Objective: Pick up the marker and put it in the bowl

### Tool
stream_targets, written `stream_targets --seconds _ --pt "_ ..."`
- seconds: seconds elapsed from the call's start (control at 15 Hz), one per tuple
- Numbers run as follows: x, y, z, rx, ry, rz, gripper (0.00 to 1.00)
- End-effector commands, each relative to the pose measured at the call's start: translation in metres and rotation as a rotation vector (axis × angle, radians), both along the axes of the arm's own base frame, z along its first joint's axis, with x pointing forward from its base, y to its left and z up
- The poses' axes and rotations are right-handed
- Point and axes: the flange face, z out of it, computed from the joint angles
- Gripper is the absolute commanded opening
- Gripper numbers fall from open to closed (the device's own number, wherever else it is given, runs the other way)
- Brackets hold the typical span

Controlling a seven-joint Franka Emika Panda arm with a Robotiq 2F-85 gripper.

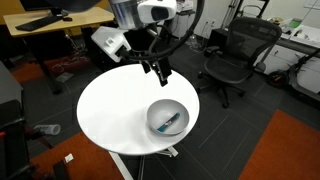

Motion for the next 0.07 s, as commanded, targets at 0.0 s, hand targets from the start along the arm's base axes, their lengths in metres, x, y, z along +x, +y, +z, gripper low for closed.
stream_targets --seconds 0.0 --pt "0.0002 0.0001 -0.0012 0.001 0.004 0.000 1.00"
